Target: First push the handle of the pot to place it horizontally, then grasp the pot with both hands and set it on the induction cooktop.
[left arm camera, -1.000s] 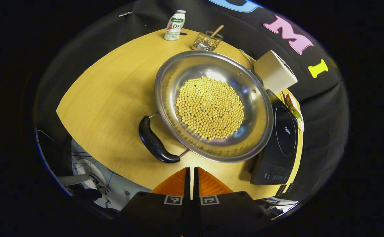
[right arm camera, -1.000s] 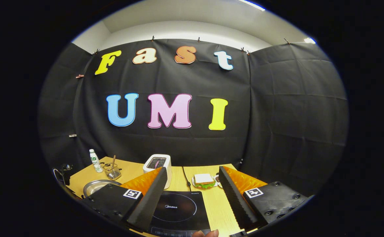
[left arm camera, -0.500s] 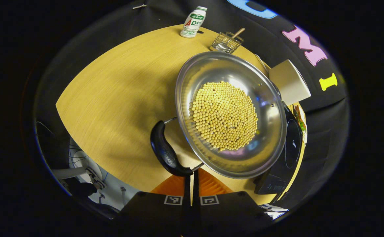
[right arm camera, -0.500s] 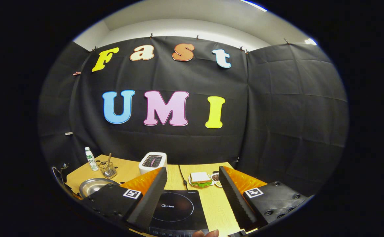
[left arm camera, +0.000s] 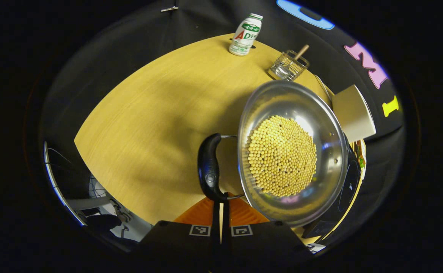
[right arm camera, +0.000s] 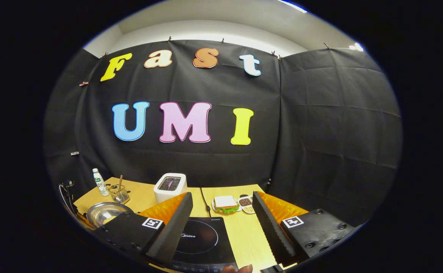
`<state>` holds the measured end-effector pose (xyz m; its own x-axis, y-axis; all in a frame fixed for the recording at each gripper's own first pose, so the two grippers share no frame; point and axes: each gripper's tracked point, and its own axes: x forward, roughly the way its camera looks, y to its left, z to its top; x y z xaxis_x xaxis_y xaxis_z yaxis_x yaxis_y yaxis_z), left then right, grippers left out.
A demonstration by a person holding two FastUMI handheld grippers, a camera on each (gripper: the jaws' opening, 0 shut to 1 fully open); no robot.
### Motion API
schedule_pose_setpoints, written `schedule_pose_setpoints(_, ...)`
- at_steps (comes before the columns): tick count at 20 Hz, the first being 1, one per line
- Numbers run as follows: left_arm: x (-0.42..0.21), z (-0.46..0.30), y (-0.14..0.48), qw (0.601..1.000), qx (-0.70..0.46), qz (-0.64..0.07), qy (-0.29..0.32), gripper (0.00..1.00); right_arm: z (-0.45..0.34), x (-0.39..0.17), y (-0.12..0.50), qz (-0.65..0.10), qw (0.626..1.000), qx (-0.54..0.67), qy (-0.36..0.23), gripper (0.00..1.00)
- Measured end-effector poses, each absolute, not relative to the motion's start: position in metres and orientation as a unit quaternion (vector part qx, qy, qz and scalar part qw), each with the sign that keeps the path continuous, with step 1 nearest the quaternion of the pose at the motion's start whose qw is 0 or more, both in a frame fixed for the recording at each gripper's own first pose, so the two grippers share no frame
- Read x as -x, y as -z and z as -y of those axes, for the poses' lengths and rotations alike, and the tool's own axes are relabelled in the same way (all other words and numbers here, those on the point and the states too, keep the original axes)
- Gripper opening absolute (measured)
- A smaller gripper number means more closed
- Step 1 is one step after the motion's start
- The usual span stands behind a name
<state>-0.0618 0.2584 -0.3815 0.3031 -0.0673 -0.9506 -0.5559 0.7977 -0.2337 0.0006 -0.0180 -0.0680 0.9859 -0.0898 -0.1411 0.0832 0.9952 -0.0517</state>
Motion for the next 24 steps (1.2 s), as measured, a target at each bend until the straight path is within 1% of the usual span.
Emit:
schedule_pose_setpoints(7, 0.023, -0.291, 0.391, 0.765, 0.262, -0.564, -0.168, 0.05, 0.024, 0.009, 0.074, -0.084, 0.994, 0.042, 0.054, 0.98)
schedule_pose_setpoints(13, -0.009, -0.308, 0.399, 0.773, 0.250, -0.560, -0.162, 0.05, 0.016, 0.017, 0.088, -0.106, 0.992, 0.055, 0.050, 0.98)
schedule_pose_setpoints(17, -0.032, -0.316, 0.406, 0.778, 0.230, -0.563, -0.155, 0.05, 0.004, 0.022, 0.099, -0.123, 0.990, 0.058, 0.040, 0.98)
schedule_pose_setpoints(18, -0.037, -0.318, 0.407, 0.780, 0.223, -0.564, -0.154, 0.07, 0.001, 0.023, 0.101, -0.126, 0.990, 0.060, 0.036, 0.98)
schedule_pose_setpoints(19, -0.040, -0.320, 0.409, 0.782, 0.215, -0.565, -0.152, 0.05, -0.003, 0.023, 0.104, -0.129, 0.989, 0.063, 0.031, 0.98)
schedule_pose_setpoints(24, -0.059, -0.326, 0.418, 0.789, 0.189, -0.568, -0.137, 0.05, -0.031, 0.014, 0.123, -0.151, 0.986, 0.066, 0.000, 0.98)
